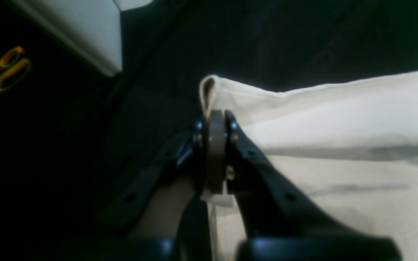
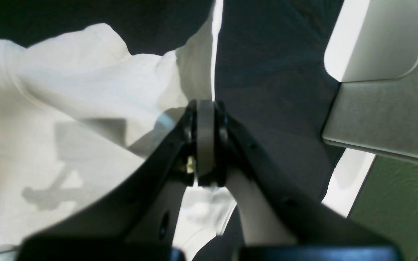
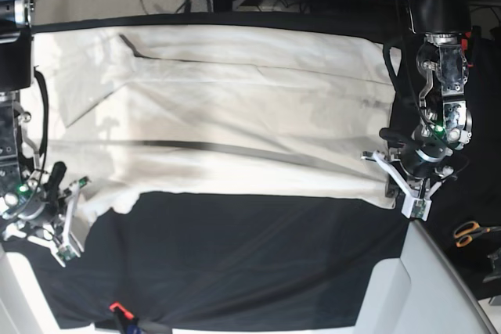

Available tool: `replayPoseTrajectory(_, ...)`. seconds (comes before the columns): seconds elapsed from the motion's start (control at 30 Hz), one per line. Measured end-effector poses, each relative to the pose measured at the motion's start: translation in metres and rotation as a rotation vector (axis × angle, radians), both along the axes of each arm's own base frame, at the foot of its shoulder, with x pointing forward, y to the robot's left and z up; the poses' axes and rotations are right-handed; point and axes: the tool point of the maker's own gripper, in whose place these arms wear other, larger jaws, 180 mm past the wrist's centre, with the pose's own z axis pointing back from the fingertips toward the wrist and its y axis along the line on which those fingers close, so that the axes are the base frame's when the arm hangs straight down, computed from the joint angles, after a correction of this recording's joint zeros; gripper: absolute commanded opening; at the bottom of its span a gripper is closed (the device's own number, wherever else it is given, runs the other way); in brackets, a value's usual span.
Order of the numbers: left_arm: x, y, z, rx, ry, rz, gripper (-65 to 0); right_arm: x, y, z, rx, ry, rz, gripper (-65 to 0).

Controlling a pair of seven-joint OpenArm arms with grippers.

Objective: Fold the T-shirt properly
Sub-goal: 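Lower the folded edge onto the shirt and regrasp the edge with both grippers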

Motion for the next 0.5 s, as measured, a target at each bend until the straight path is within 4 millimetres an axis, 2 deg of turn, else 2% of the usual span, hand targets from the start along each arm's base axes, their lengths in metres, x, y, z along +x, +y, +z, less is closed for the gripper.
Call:
replayPoseTrajectory(0.13, 0.000, 0.001, 0.000, 0.002, 0.000, 0.000, -65.0, 0.009, 0.009, 0.008, 0.035, -0.067, 0.040, -65.0)
replayPoseTrajectory(0.27, 0.000, 0.006, 0.002, -0.006, -0.007, 0.020, -65.0, 0.008, 0.009, 0.007, 0.033, -0.062, 0.037, -65.0)
replayPoseTrajectory(0.4, -0.001, 0.015, 0.005, 0.003, -0.011, 0.038, -65.0, 0.009, -0.008, 0.014, 0.060, -0.086, -0.025, -65.0)
replayPoseTrajectory(0.5, 0.000, 0.008, 0.002, 0.002, -0.006, 0.022, -65.0, 0.008, -0.018, 0.016, 0.052, -0.092, -0.048, -65.0)
